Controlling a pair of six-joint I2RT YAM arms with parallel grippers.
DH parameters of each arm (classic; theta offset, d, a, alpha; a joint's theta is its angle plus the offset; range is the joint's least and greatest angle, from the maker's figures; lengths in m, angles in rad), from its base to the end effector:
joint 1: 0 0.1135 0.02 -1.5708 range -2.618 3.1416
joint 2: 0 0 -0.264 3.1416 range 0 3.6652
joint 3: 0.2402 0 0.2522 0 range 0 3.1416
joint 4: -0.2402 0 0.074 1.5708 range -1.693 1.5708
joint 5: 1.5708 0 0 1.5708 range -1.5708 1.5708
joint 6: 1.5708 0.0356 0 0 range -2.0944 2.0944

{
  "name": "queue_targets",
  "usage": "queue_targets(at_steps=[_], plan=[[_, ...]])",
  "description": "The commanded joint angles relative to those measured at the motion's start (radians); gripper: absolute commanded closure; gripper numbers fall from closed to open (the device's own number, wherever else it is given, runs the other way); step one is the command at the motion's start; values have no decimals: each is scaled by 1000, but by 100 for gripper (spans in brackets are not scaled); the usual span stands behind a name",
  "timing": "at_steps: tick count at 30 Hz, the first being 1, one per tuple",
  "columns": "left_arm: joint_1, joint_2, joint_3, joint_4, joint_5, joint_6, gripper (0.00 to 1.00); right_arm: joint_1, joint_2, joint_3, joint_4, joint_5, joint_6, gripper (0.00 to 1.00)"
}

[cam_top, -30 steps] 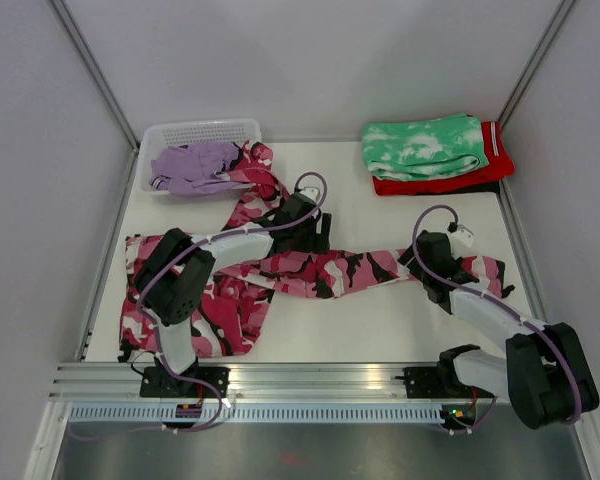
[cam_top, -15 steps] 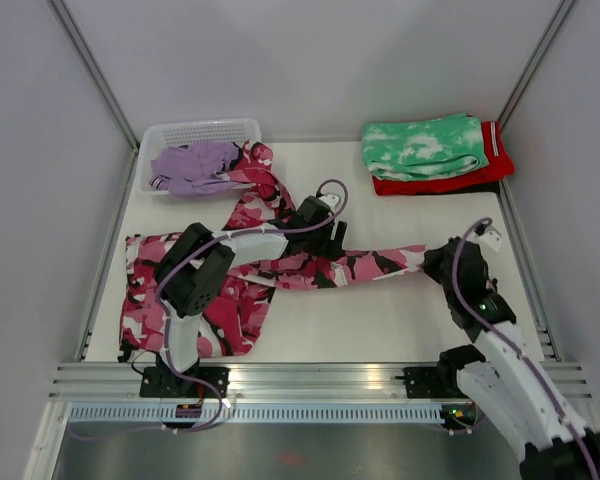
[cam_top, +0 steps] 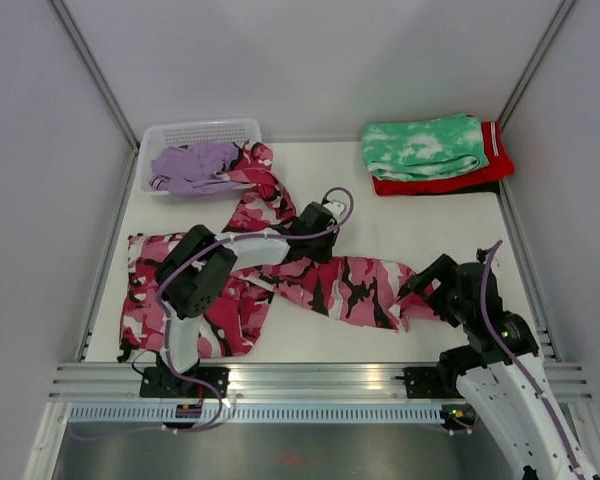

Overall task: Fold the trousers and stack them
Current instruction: Flatten the trousers out

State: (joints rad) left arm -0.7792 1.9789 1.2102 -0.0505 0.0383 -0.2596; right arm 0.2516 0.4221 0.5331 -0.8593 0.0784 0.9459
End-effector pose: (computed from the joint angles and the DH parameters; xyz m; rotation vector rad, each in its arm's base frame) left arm 0.2960 -0.2943 0.1486 0.6491 2.3697 -0.5220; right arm 0.0939 0.0213 0.2339 0.8453 2.2169 0.5062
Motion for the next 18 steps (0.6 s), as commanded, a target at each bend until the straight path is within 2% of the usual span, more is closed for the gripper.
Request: queue_targets(at_steps=[1, 5, 8, 12, 15, 16, 17, 18], plan=[[-11, -23, -9, -63, -185, -21, 98, 2, 197, 223, 63, 137, -145, 2], [52, -78, 28, -121, -299, -81, 98, -2, 462, 323, 208, 216, -265, 2], [158, -115, 45, -150, -292, -139, 98, -6, 605, 353, 287, 299, -332, 2], [264, -166, 51, -149, -279, -136, 98, -34, 730, 300, 347, 291, -348, 2], [275, -219, 49, -141, -169, -55, 98, -44, 736, 233, 338, 310, -302, 2], [265, -235, 31, -131, -79, -31, 98, -51, 724, 210, 336, 311, -289, 2], [255, -270, 19, -118, -46, -18, 97, -58, 703, 187, 338, 308, -259, 2], [221, -285, -15, -106, -8, 11, 93, -80, 692, 142, 341, 288, -243, 2]])
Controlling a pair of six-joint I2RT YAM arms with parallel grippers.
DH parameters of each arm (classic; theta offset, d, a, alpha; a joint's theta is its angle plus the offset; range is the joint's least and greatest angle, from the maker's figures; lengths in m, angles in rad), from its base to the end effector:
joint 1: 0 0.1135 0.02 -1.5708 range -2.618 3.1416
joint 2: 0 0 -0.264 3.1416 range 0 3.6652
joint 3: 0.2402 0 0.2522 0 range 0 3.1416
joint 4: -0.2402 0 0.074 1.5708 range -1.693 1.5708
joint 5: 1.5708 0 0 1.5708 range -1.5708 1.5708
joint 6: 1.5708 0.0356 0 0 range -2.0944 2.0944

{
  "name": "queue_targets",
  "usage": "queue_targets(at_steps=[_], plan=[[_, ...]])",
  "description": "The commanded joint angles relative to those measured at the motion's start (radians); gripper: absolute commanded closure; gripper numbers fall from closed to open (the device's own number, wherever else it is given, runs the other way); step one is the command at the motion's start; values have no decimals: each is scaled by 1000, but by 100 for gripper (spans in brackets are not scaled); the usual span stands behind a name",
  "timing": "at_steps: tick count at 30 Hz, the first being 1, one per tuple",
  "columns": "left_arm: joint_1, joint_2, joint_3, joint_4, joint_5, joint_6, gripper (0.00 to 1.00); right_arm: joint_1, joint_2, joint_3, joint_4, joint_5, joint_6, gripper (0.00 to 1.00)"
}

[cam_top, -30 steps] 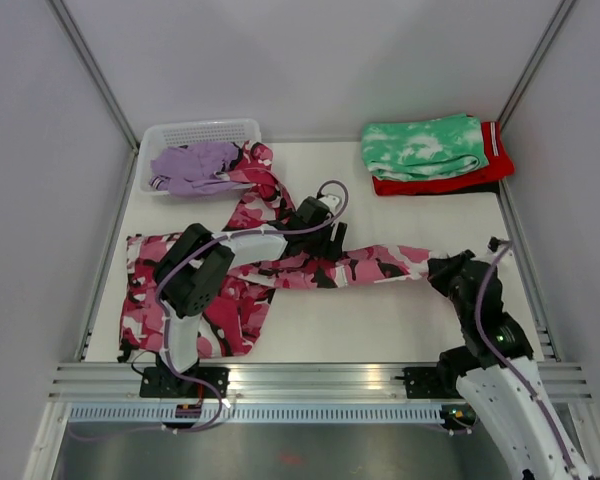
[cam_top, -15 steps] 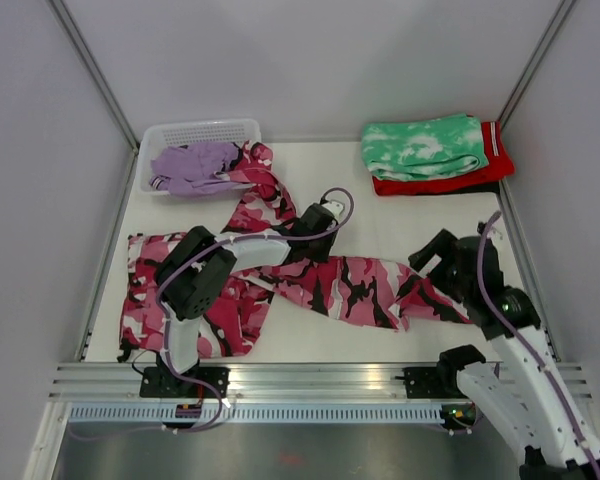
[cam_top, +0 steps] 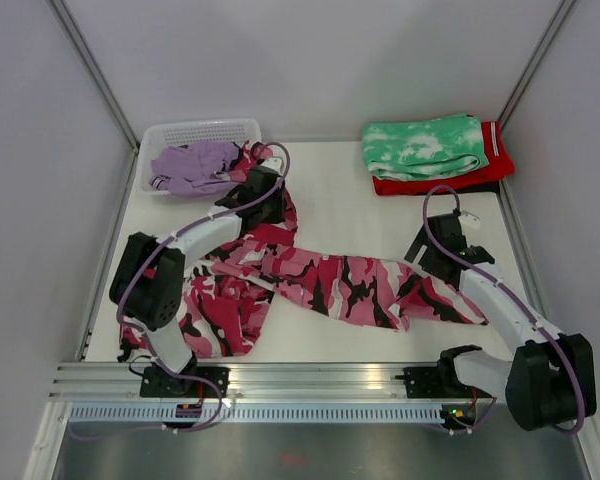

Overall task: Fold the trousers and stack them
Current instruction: Flatten the trousers out

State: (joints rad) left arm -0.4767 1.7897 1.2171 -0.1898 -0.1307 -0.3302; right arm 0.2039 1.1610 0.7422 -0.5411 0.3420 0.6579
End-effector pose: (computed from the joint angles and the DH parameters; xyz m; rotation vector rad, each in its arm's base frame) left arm 0.3529 -0.1770 0.2134 0.1058 2.3363 -0.2519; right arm 0.2225 0.0338 0.2227 0.6813 2.3568 -0.0617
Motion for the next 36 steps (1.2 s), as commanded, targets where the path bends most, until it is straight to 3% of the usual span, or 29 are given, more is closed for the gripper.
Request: queue_targets(at_steps=[1, 2, 3, 4, 5, 7, 13, 15, 16, 18, 22, 24, 30, 33, 36], plan=[[-101, -111, -39, 56, 160, 97, 84, -43, -52, -90, 32, 25, 58, 2], [-126, -136, -53, 68, 160, 115, 58, -49, -58, -113, 41, 31, 71, 2], [-175, -144, -77, 81, 154, 149, 47, -64, -55, -150, 53, 47, 80, 3], [-197, -148, -91, 111, 152, 160, 28, -69, -49, -167, 88, 55, 77, 3], [-218, -148, -100, 125, 163, 171, 23, -72, -46, -178, 105, 58, 74, 4], [-266, -132, -123, 157, 221, 186, 20, -77, -41, -196, 154, 61, 71, 7], [-332, -34, -140, 291, 286, 187, 19, -92, 44, -219, 266, 81, 63, 30], [-352, 2, -99, 288, 270, 198, 19, -107, 81, -230, 305, 46, 60, 44], [-361, 40, -76, 274, 263, 206, 19, -107, 116, -233, 337, 42, 62, 58], [-390, 82, -1, 219, 217, 224, 19, -112, 149, -221, 340, 32, 66, 74], [-415, 174, 87, 173, 226, 227, 11, -118, 157, -191, 303, 14, 42, 100], [-428, 200, 91, 184, 226, 226, 7, -120, 108, -173, 268, 12, 23, 100], [-467, 315, 237, 163, 157, 221, 6, -120, -294, -121, 46, 0, 57, 100], [-485, 403, 358, 84, 163, 220, 11, -120, -513, -153, -74, -20, 106, 100], [-497, 441, 381, 88, 238, 214, 20, -115, -688, -193, -168, -50, 173, 99]])
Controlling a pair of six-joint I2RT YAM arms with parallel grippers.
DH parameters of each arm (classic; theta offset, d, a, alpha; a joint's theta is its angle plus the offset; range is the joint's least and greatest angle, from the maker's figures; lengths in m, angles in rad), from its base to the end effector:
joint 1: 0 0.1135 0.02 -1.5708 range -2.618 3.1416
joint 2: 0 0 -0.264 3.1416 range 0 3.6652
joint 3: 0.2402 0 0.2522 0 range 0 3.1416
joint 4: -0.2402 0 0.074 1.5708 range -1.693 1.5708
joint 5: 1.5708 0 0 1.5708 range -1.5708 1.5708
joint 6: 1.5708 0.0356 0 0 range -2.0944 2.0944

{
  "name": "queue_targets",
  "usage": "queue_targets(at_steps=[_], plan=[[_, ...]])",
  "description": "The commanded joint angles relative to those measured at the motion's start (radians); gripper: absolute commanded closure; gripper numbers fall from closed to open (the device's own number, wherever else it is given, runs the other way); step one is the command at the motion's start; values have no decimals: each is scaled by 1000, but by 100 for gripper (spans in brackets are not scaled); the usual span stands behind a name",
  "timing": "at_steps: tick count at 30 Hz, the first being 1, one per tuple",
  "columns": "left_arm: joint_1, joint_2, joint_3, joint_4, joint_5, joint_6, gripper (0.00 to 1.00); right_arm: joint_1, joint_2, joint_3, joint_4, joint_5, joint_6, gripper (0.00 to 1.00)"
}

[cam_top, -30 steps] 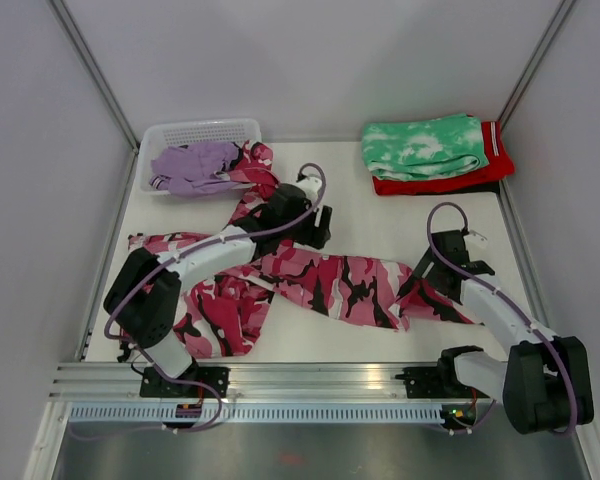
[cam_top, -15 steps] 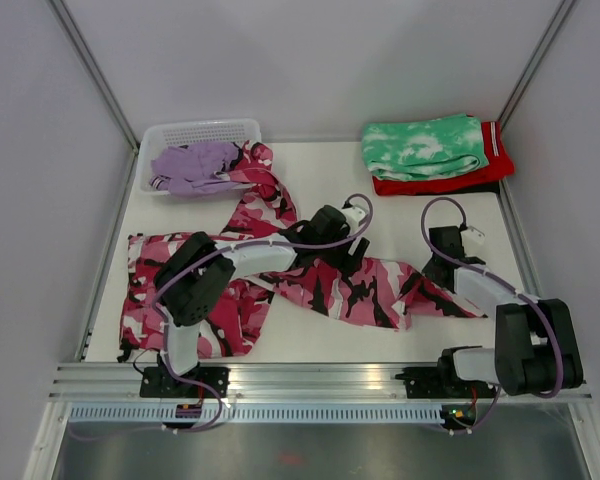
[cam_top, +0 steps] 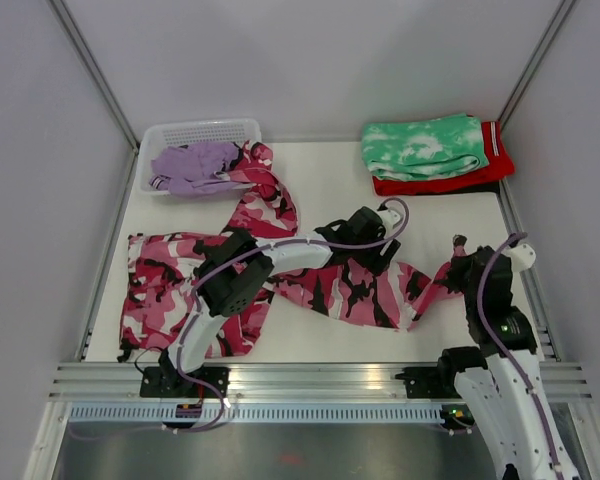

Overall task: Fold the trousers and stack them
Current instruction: Flatten the trousers out

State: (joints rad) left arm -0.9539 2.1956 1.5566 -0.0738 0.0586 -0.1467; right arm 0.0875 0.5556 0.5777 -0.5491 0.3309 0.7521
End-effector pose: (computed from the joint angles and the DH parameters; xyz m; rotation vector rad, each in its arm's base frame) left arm 0.2816 -0.4006 0.1581 0.9581 2.1629 -0.6249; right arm 0.1328 0.0000 0.2640 0.8596 1.8840 0.1689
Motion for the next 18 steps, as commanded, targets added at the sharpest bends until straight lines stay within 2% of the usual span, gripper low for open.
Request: queue_targets(at_steps=[1, 2, 3, 4, 6, 7, 9, 10, 12, 18], plan=[[-23, 39, 40, -21, 62, 30, 22, 1, -133, -24, -179, -35, 136, 93], [-25, 46, 43, -18, 72, 29, 23, 1, -147, -13, -195, -29, 173, 83], [-31, 53, 48, -21, 76, 33, 24, 1, -161, -10, -202, -27, 190, 69], [-34, 71, 54, -27, 75, 36, 27, 1, -167, -3, -213, -23, 213, 48], [-42, 95, 92, -78, 60, 55, 32, 3, -161, 53, -257, 11, 217, 29], [-43, 117, 106, -96, 55, 61, 37, 1, -152, 79, -277, 31, 219, 17], [-46, 138, 138, -142, 20, 71, 53, 1, -145, 155, -305, 74, 211, 11], [-46, 145, 151, -158, 4, 70, 72, 0, -138, 180, -302, 82, 204, 10], [-46, 159, 175, -181, -41, 65, 97, 1, -129, 226, -273, 76, 168, 10], [1, 141, 212, -204, -157, 53, 98, 1, 12, 197, -186, 22, 87, 6]])
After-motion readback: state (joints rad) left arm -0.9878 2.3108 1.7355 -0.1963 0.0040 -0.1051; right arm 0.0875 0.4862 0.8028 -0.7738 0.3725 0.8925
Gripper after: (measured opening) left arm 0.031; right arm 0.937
